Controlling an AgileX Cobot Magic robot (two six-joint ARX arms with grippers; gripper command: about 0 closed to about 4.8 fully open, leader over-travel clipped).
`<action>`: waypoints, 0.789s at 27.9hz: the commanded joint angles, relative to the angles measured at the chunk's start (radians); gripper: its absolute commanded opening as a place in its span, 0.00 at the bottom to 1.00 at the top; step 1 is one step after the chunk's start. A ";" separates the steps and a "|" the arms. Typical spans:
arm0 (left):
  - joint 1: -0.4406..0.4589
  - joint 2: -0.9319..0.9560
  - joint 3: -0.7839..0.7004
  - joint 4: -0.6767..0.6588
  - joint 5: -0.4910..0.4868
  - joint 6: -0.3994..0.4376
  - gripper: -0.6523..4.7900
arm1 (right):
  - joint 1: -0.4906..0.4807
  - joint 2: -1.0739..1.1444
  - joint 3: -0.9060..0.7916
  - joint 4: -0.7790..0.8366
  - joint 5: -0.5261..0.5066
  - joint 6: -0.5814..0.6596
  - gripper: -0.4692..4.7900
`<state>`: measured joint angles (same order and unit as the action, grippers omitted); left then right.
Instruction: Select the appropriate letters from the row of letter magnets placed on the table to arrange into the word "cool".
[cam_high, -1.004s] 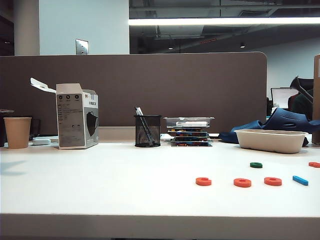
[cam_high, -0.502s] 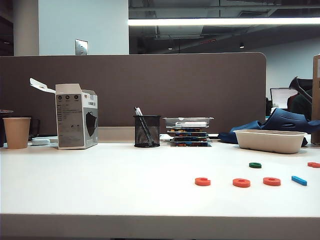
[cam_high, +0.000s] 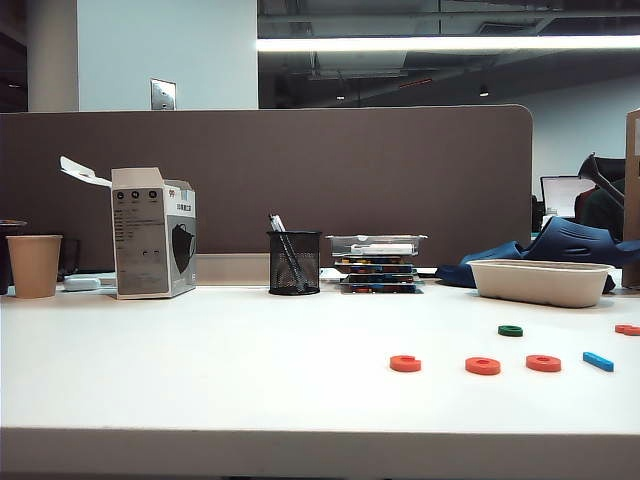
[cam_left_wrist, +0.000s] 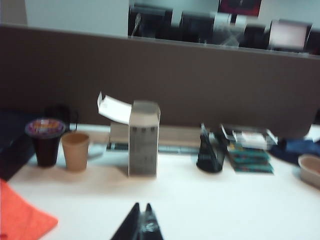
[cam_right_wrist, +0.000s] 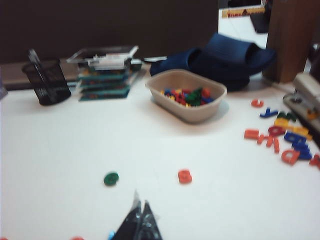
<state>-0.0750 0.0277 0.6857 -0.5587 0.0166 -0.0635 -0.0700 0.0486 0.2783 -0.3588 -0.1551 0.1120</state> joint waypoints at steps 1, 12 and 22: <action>0.003 -0.025 -0.102 0.109 0.003 0.041 0.11 | 0.002 0.002 -0.064 0.111 -0.001 -0.037 0.08; 0.002 -0.015 -0.507 0.586 0.006 0.037 0.11 | 0.002 -0.026 -0.241 0.278 0.007 -0.112 0.08; 0.002 -0.015 -0.676 0.742 0.010 0.026 0.11 | 0.002 -0.026 -0.279 0.306 0.048 -0.146 0.08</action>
<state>-0.0750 0.0128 0.0105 0.1612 0.0189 -0.0345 -0.0677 0.0219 0.0051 -0.0746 -0.1146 -0.0311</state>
